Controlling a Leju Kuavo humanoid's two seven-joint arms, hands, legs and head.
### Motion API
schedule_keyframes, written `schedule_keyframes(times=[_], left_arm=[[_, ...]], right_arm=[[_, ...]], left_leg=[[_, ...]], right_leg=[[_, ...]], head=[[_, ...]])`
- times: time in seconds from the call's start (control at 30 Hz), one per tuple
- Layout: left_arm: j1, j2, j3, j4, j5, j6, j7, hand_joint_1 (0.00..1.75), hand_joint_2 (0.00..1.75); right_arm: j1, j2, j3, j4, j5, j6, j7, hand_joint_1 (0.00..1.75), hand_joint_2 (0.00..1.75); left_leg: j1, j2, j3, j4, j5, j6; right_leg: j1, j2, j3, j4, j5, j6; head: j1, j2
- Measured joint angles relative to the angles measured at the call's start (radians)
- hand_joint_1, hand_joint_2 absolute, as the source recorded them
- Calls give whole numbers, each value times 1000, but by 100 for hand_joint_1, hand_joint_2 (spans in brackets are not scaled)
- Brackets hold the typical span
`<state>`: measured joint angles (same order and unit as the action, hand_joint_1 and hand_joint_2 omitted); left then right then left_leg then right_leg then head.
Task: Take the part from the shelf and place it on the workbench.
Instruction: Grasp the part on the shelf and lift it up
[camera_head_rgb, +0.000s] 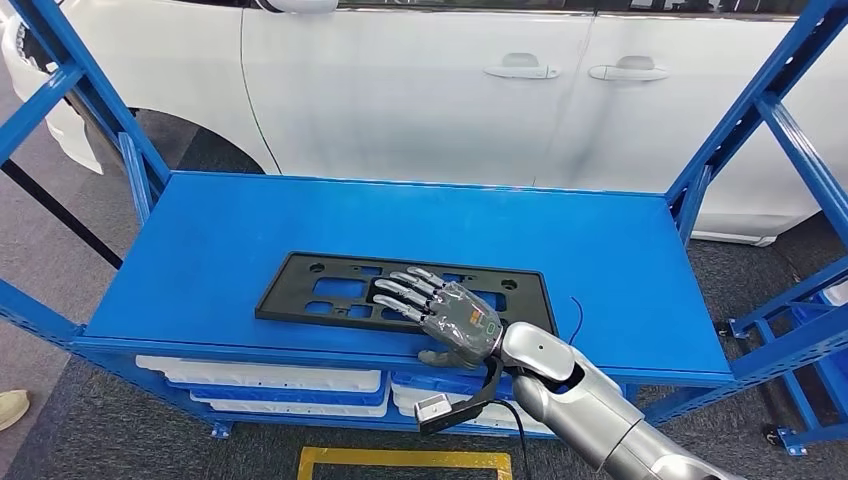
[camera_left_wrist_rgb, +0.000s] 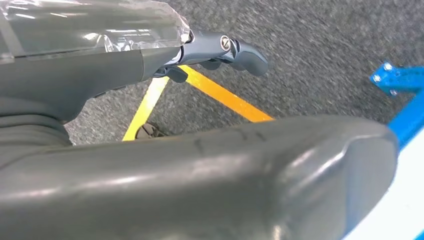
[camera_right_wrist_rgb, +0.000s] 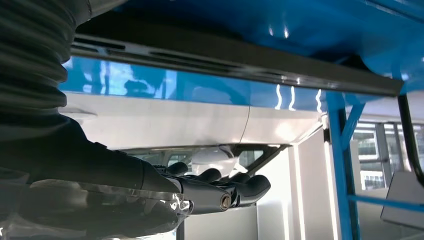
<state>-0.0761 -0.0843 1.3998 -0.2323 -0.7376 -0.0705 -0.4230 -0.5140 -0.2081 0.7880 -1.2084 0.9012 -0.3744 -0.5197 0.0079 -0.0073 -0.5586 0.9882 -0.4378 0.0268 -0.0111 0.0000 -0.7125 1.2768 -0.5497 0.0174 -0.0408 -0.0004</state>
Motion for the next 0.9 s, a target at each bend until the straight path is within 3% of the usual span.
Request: schedule_keyframes(times=[0.07,0.13,0.23,0.3,0.33,0.4,0.43,0.47,0.5,0.53,0.6,0.67,0.8,0.83,0.9], left_arm=[[1,0,0,0,2,2,0,0,0],[0,0,1,0,3,6,0,0,0],[0,0,1,0,3,10,-1,0,0],[1,0,1,-1,2,11,-2,0,0],[1,0,1,-1,1,11,-2,0,0],[1,0,1,-1,-3,11,-3,0,0],[2,0,1,-1,-5,11,-3,0,0],[2,0,1,-1,-7,11,-3,0,0],[2,0,1,-1,-8,11,-3,0,0],[2,0,1,-1,-9,11,-3,0,0],[1,0,1,-1,-14,11,-3,0,0],[0,0,1,-1,-19,11,-4,0,0],[0,0,-1,-1,-28,9,-5,0,0],[-1,0,-1,-1,-29,9,-5,0,0],[-2,0,-1,-1,-33,9,-6,0,0]], right_arm=[[-24,3,18,19,16,-7,6,0,175],[-52,11,42,38,38,-20,18,0,175],[-72,25,72,59,56,-33,31,0,175],[-84,35,87,68,77,-48,46,0,175],[-91,42,98,74,95,-61,59,0,175],[-102,63,125,95,141,-89,91,0,175],[-106,77,141,110,163,-101,108,0,175],[-109,93,158,127,179,-110,123,0,175],[-111,110,174,142,190,-115,136,0,175],[-115,125,187,156,196,-119,145,0,175],[-125,151,209,176,206,-125,159,0,175],[-140,178,230,198,226,-129,179,0,175],[-154,235,269,246,294,-120,238,0,175],[-158,249,278,262,314,-113,255,0,175],[-164,270,293,295,344,-100,282,0,175]], left_leg=[[0,-2,0,5,-4,-5],[-3,-1,-3,12,-7,-14],[-4,-1,-7,12,-9,-30],[-2,0,-17,37,-28,-42],[0,0,-35,79,-53,-48],[4,1,-97,214,-117,-58],[5,1,-127,275,-138,-61],[5,1,-144,305,-140,-63],[6,1,-141,295,-123,-64],[6,1,-118,243,-89,-63],[4,3,-48,93,-21,-56],[0,3,-13,14,2,-45],[2,2,-12,4,6,-21],[5,3,-12,2,8,-15],[4,3,-13,1,9,-8]], right_leg=[[-2,0,65,-136,68,-5],[2,0,116,-244,104,-13],[5,1,122,-267,107,-25],[1,-1,125,-273,111,-37],[-1,-2,127,-276,112,-42],[-1,-2,127,-277,112,-47],[0,-2,127,-277,112,-47],[0,-2,127,-276,111,-48],[0,-1,128,-276,111,-47],[0,-1,130,-276,110,-46],[2,0,133,-274,108,-41],[6,0,130,-272,107,-33],[6,0,122,-255,93,-13],[6,0,106,-219,70,-8],[4,1,47,-92,3,-3]], head=[[0,0],[0,0],[0,0],[0,0],[0,0],[0,0],[0,0],[0,0],[0,0],[0,0],[0,0],[0,0],[0,0],[0,0],[0,0]])
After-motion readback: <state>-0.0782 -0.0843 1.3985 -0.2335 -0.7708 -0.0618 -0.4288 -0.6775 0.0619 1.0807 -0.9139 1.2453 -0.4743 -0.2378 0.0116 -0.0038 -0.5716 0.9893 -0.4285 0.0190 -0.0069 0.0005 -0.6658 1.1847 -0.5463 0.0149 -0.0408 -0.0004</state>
